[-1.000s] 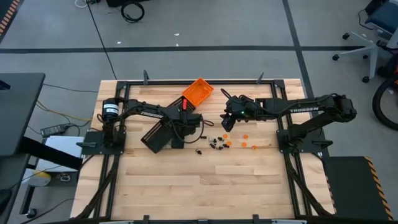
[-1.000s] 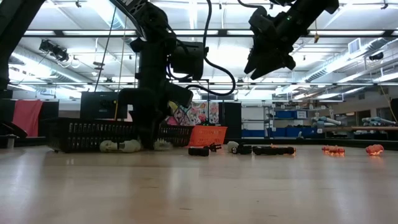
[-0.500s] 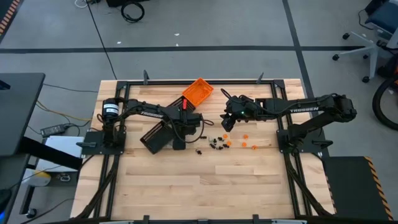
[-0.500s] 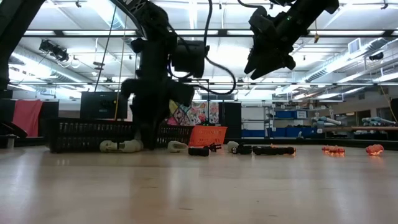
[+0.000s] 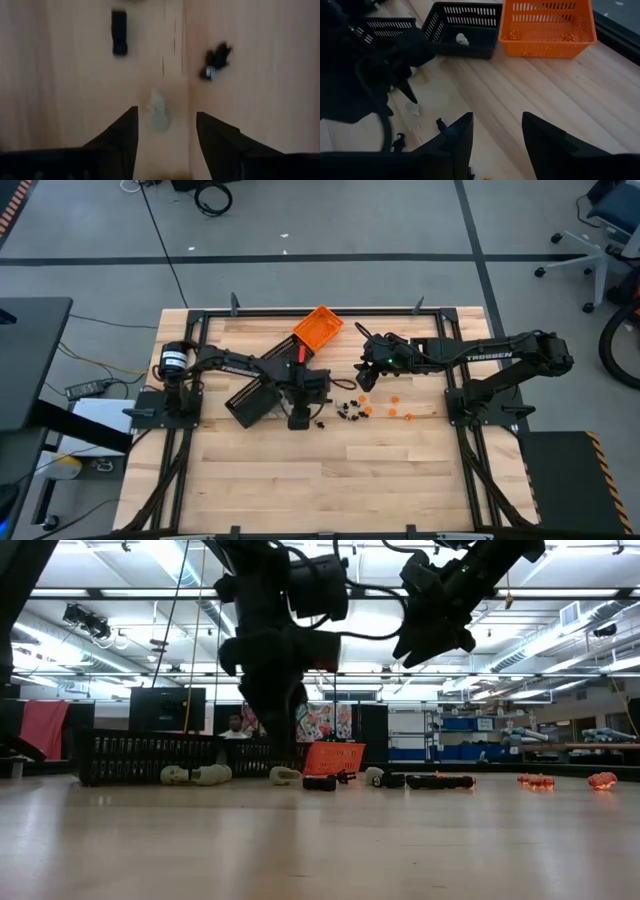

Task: Sort Halloween decoration
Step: Put the white skull toy into the top black bin

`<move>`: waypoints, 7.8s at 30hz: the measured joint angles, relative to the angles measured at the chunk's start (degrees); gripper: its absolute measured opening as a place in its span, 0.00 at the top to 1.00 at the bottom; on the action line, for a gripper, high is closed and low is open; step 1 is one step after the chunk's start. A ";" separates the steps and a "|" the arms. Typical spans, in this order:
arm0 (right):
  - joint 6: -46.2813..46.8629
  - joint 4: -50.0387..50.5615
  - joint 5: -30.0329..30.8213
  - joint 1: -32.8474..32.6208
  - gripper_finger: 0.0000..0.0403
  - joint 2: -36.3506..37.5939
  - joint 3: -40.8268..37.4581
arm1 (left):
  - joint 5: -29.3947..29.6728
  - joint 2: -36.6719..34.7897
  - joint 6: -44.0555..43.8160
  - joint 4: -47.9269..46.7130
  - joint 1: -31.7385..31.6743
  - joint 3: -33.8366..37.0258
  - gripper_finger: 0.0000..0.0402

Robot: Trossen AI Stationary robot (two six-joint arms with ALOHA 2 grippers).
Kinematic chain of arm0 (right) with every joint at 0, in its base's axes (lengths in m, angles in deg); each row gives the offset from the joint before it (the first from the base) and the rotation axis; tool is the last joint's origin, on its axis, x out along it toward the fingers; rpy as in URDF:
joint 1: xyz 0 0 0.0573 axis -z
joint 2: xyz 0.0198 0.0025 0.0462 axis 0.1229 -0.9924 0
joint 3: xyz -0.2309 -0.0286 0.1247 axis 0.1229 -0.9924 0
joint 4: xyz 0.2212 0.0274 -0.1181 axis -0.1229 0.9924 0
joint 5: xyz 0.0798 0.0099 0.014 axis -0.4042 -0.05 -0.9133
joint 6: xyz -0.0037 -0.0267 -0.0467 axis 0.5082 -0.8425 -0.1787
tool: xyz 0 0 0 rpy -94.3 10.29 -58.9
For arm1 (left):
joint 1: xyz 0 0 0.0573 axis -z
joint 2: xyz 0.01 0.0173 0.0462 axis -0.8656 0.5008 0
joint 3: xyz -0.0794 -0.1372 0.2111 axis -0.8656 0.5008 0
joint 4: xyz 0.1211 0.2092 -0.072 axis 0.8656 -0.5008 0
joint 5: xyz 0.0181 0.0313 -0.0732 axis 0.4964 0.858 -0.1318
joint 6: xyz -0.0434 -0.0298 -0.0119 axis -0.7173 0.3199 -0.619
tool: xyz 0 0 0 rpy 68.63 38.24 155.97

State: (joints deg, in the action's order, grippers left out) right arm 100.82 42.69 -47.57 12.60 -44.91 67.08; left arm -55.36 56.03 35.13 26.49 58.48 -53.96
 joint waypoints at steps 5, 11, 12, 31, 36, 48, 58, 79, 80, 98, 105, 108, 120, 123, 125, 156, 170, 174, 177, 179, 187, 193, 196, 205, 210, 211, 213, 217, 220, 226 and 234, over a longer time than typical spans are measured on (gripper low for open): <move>0.00 -0.05 0.00 0.00 0.57 0.00 0.00 | 3.10 0.53 0.98 3.01 1.10 0.00 0.56; 0.00 0.24 -0.02 0.00 0.57 0.00 0.00 | 3.27 0.83 1.51 5.16 0.93 2.81 0.56; 0.01 0.23 -0.02 0.00 0.57 0.00 0.00 | 3.31 0.83 1.47 4.55 0.91 3.39 0.56; 0.00 0.33 -0.02 0.00 0.57 0.00 0.00 | 3.27 0.76 0.14 8.07 0.91 6.01 0.83; 0.00 0.33 -0.02 0.00 0.57 0.00 0.00 | 3.27 0.58 -1.07 8.24 0.50 5.86 0.91; 0.20 0.33 -0.02 0.00 0.57 0.00 0.00 | 2.79 0.57 -2.93 6.27 0.30 5.88 0.97; 0.42 0.31 -0.02 0.00 0.57 0.00 0.00 | 2.62 0.64 -0.43 6.34 0.30 5.92 0.97; 0.46 0.34 -0.02 -0.02 0.57 0.00 0.00 | 2.62 -1.76 0.08 1.94 -0.77 3.93 1.00; 0.46 0.33 -0.02 -0.02 0.57 0.02 0.00 | 2.62 -2.63 0.08 1.99 -1.12 3.89 1.00; 0.17 0.24 0.32 -0.02 0.57 0.02 -0.02 | 6.92 -12.41 3.18 -2.78 -19.39 3.91 1.00; 0.48 0.33 0.37 -0.02 0.57 0.02 -0.02 | 2.65 -11.28 3.15 -2.50 -26.33 3.98 1.00; 0.61 0.33 0.37 -0.02 0.57 0.02 -0.02 | -8.22 -11.23 5.14 -2.09 -26.96 3.99 1.00; 0.59 0.15 1.53 0.26 0.57 0.02 -0.02 | -10.14 -10.82 7.65 5.16 -16.41 3.98 0.87; 0.59 0.11 1.53 0.26 0.57 0.02 -0.02 | -9.96 -9.73 7.27 5.21 -14.26 3.96 0.78; 0.61 0.09 1.53 0.26 0.57 0.02 -0.02 | -9.67 -8.59 7.21 3.91 -12.85 3.98 0.74; 0.37 0.27 0.00 0.22 0.57 0.02 -0.02 | -1.01 1.86 3.53 -3.64 -5.69 3.96 0.51; 0.40 0.32 0.03 0.22 0.57 0.02 -0.02 | -0.14 1.80 2.14 -3.50 -5.43 3.89 0.85; 0.40 0.31 0.04 0.22 0.57 0.02 -0.02 | -0.36 1.75 1.44 -3.48 -5.40 3.87 0.89; 0.39 0.32 0.04 0.22 0.57 0.02 -0.02 | -0.42 1.68 1.16 -3.54 -5.43 3.87 0.90; 0.42 0.32 0.04 0.22 0.57 0.02 -0.02 | -0.42 1.68 0.99 -3.62 -5.43 3.83 0.90; 0.42 0.31 0.04 0.22 0.57 0.02 -0.02 | -0.46 1.99 0.87 -5.35 -5.38 0.99 0.91; 0.44 0.33 0.04 0.22 0.57 0.02 -0.02 | -0.40 1.92 1.35 -5.93 -5.45 -1.50 0.91; 0.42 0.34 0.02 0.22 0.57 0.02 -0.02 | 0.79 1.92 2.38 -8.05 -5.45 -3.13 0.91; 0.20 0.41 0.04 0.22 0.57 0.02 -0.02 | 7.62 -3.11 2.97 -10.27 -10.93 -5.07 0.91; 0.15 0.48 0.02 0.22 0.57 0.02 -0.02 | 9.11 -6.44 2.99 -9.41 -17.08 -5.20 0.91; 0.15 0.44 0.02 0.22 0.57 0.02 -0.02 | 9.07 -6.47 2.82 -9.40 -18.54 -5.17 0.91; 0.13 0.44 0.04 0.22 0.57 0.02 -0.02 | 8.98 -6.37 1.99 -9.73 -20.78 -4.52 0.91; 0.28 0.44 0.03 0.22 0.57 0.02 -0.02 | 4.85 -6.08 0.04 -7.25 -23.72 -1.27 0.89; 0.41 0.51 0.06 0.22 0.57 0.01 -0.02 | 4.10 -6.05 -1.72 -4.97 -24.18 1.59 0.85; 0.42 0.52 0.46 0.22 0.57 0.00 -0.02 | 3.77 -6.01 -2.82 -5.36 -24.11 2.80 0.70; -0.02 0.53 0.60 0.28 0.57 0.00 -0.02 | -9.44 -6.04 -2.52 -5.68 -19.80 -0.31 0.63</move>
State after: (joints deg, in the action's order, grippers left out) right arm 100.80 43.22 -46.96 12.88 -44.91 67.06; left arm -64.81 50.00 32.61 20.81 38.68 -54.26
